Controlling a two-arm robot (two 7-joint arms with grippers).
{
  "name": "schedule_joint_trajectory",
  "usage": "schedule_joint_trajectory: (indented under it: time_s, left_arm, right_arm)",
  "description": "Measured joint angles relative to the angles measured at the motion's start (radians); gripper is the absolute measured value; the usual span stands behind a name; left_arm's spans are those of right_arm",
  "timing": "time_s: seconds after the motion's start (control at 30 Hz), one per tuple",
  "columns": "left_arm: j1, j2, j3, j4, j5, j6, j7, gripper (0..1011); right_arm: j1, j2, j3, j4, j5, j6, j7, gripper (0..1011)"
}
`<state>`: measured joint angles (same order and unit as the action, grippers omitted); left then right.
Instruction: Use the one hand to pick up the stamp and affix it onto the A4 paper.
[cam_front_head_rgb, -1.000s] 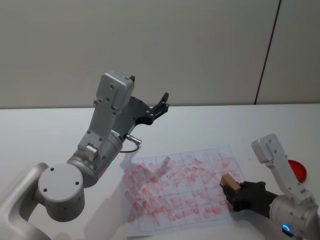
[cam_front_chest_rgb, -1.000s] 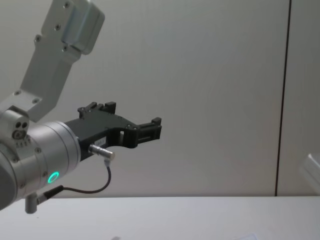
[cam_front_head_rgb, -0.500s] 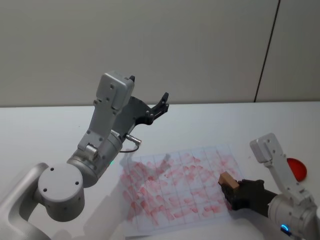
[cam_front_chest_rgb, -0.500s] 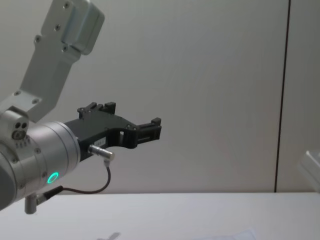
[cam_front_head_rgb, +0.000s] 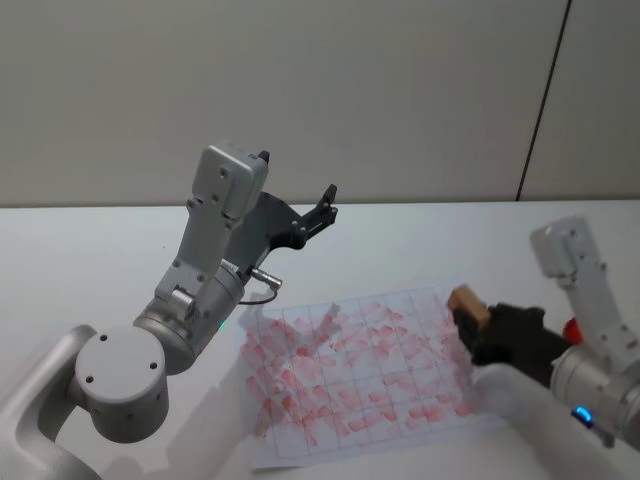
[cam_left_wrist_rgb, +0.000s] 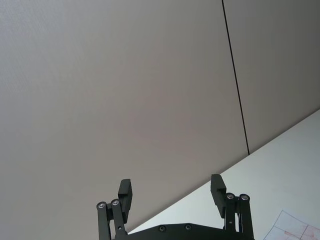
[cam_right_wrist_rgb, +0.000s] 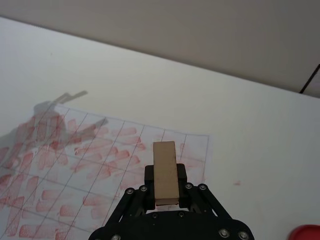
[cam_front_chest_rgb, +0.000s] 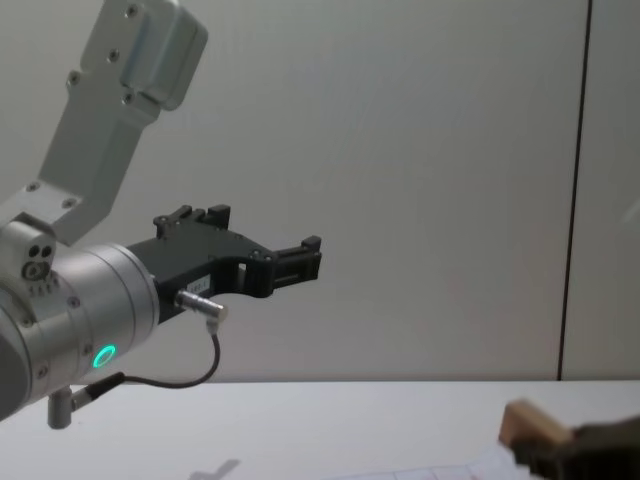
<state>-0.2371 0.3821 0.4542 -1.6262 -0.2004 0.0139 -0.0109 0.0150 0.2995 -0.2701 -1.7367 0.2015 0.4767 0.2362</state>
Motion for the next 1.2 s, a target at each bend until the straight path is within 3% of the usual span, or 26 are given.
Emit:
schedule_joint_trajectory:
  time_s: [0.63, 1.2]
  left_arm:
    - [0.0, 0.0, 0.0, 0.0, 0.0, 0.0, 0.0, 1001]
    - [0.0, 0.0, 0.0, 0.0, 0.0, 0.0, 0.0, 1001]
  right_arm:
    - [-0.008, 0.041, 0.083, -0.028, 0.094, 0.039, -0.124, 220]
    - [-0.025, 0.066, 0.122, 0.024, 0.124, 0.068, -0.167, 221]
